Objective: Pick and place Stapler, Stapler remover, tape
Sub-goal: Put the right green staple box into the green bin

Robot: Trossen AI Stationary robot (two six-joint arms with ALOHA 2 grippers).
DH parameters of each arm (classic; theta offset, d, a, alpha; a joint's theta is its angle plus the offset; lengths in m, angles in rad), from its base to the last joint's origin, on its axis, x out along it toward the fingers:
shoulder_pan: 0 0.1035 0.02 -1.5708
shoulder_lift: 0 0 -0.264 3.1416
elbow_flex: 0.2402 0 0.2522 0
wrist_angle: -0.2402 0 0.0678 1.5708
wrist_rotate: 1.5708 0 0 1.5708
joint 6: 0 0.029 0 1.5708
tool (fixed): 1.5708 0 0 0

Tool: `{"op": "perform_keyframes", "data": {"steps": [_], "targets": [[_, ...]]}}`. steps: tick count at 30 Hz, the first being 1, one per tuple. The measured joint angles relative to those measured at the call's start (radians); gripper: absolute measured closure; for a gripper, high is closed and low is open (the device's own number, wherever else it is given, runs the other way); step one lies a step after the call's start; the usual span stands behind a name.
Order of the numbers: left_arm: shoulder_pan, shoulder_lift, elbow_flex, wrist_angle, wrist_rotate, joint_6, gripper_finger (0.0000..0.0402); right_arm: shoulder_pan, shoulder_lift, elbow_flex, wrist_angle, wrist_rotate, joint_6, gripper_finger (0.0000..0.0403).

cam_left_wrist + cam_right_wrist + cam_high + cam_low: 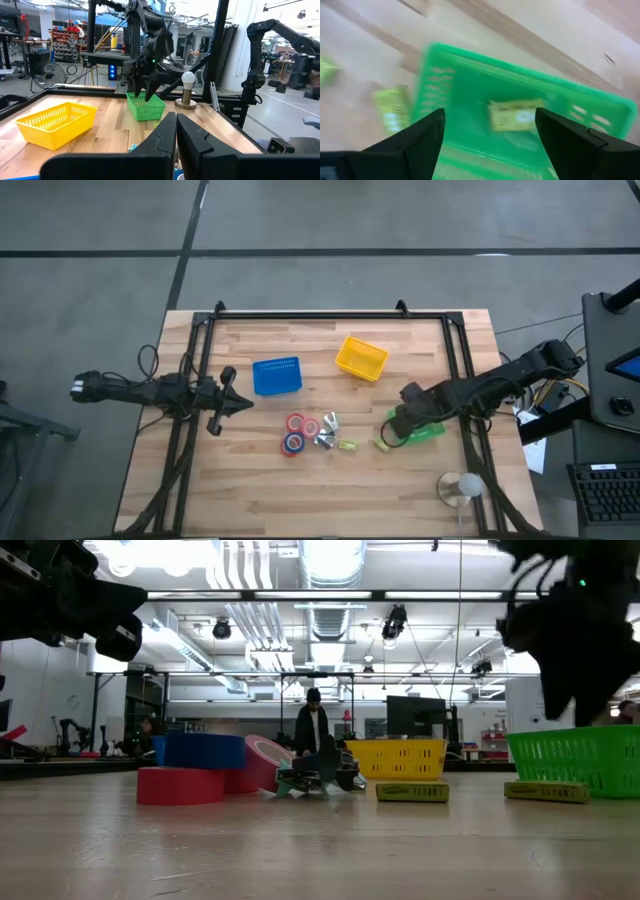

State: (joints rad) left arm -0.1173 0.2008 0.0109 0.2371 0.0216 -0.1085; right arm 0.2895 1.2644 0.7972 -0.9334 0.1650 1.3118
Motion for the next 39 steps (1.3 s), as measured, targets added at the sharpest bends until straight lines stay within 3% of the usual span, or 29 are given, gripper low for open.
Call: {"op": "perform_keyframes", "data": {"steps": [7, 13, 25, 39], "targets": [[0.000, 0.000, 0.000, 0.000, 0.000, 0.000, 0.0385, 0.007, 0.045, 0.097, 0.080, 0.039, -0.145, 0.0112], [0.000, 0.000, 0.000, -0.002, 0.000, 0.000, 0.0385, 0.018, 0.218, 0.212, 0.160, 0.005, -0.296, 0.0117], [0.000, 0.000, 0.000, -0.006, 0.000, 0.000, 0.0385, 0.036, 0.560, 0.473, -0.001, -0.118, -0.447, 0.0135], [0.000, 0.000, 0.000, -0.009, 0.000, 0.000, 0.0385, 0.033, 0.621, 0.486, -0.052, -0.141, -0.405, 0.0152]]}}
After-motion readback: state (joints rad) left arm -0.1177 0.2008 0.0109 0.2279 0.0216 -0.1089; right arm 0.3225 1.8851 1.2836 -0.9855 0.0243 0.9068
